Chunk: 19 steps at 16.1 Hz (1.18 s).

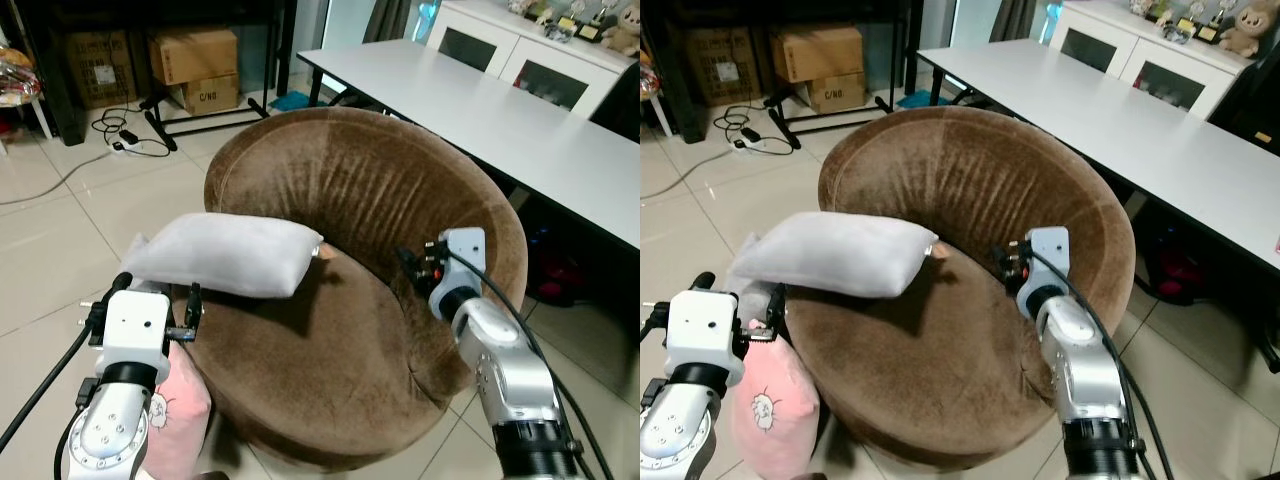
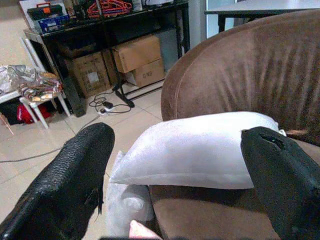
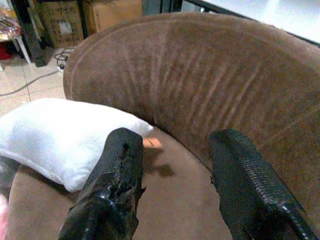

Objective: Move the pillow to the sofa from floor

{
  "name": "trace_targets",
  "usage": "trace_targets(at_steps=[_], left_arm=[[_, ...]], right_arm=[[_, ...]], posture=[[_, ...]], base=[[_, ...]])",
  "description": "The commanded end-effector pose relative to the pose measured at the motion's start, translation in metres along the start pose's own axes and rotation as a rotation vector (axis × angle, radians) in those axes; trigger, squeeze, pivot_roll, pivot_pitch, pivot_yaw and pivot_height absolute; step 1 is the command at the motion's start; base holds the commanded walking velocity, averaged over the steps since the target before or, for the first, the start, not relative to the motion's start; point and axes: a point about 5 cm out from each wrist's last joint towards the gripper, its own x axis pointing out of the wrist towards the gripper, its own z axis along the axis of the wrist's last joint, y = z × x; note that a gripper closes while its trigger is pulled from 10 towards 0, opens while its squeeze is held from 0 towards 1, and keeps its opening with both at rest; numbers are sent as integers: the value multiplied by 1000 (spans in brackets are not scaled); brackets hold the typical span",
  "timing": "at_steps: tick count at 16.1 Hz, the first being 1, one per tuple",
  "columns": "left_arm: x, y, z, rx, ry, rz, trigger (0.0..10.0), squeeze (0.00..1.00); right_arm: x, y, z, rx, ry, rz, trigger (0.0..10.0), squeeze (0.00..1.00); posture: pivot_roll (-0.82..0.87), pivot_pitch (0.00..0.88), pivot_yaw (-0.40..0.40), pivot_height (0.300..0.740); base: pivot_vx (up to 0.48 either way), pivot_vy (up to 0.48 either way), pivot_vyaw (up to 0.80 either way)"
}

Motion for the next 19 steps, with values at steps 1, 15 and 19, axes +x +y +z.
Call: trace_targets(at_steps=[1,15,19], left_arm=[[-1,-1,2,-4,-10,2,10000,0],[-14,15,-3,45,3,113,10000,0],[-27,20,-8,55,28,169,10000,0]], right_arm=[[-2,-2,6,-7,-6,-21,10000,0],[12,8,20,-138,36,53,10000,0],[18,13,21,-186,62,122,10000,0]], posture=[[108,0,-148,740],[165,0,-239,740],[194,0,-283,740]], base=[[-274,0,0],[-17,187,0],[0,347,0]])
